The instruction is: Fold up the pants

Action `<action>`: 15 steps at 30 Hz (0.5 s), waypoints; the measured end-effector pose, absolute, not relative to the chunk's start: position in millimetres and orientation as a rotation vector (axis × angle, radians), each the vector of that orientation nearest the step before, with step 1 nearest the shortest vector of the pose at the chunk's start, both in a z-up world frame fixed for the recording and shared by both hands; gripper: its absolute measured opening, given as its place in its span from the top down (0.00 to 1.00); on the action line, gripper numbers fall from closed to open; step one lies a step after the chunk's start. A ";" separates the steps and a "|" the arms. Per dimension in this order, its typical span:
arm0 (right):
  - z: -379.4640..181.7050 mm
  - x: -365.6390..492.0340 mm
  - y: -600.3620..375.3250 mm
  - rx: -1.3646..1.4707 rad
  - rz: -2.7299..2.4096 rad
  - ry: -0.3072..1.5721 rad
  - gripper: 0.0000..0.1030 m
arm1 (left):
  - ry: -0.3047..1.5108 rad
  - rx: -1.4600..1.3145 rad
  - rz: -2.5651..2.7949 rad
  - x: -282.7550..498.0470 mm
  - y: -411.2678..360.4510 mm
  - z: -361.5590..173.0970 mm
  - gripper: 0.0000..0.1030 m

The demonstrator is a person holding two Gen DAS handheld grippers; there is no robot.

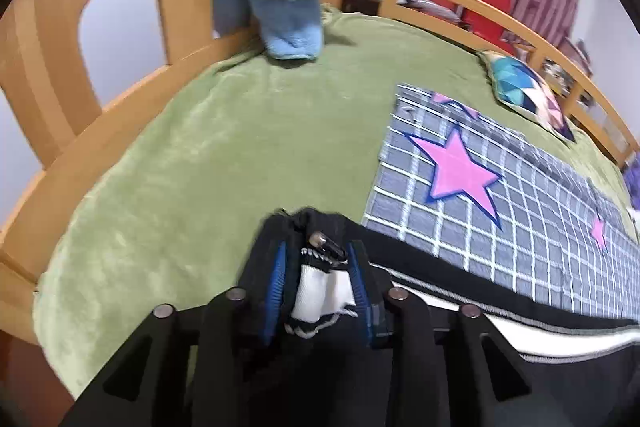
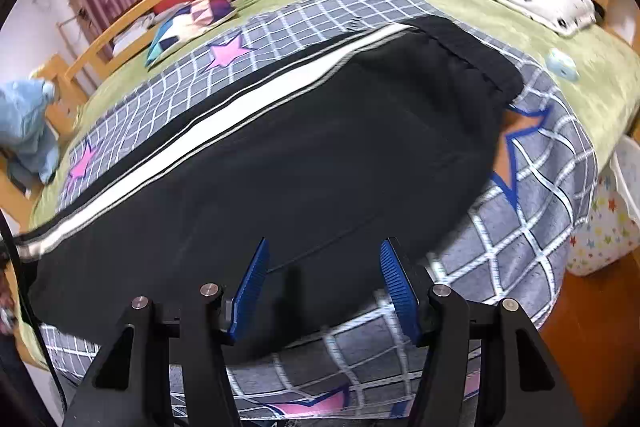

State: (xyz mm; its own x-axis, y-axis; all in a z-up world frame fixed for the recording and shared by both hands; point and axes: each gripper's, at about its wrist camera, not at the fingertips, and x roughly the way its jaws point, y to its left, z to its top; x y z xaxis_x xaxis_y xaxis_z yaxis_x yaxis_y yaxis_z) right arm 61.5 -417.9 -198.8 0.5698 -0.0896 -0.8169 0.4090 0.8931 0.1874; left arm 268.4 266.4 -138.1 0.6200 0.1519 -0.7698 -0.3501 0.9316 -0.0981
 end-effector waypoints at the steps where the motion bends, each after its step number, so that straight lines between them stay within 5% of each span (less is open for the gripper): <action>1: -198.1 62.9 -414.1 0.370 -0.295 0.925 0.44 | 0.850 -0.244 0.305 267.1 267.5 -134.0 0.59; 3: -196.3 65.1 -406.6 0.364 -0.283 0.923 0.44 | 0.820 -0.231 0.309 260.7 267.8 -125.6 0.31; 15: -191.3 66.4 -371.3 0.396 -0.189 0.923 0.44 | 0.824 -0.423 0.006 154.3 255.1 -159.0 0.31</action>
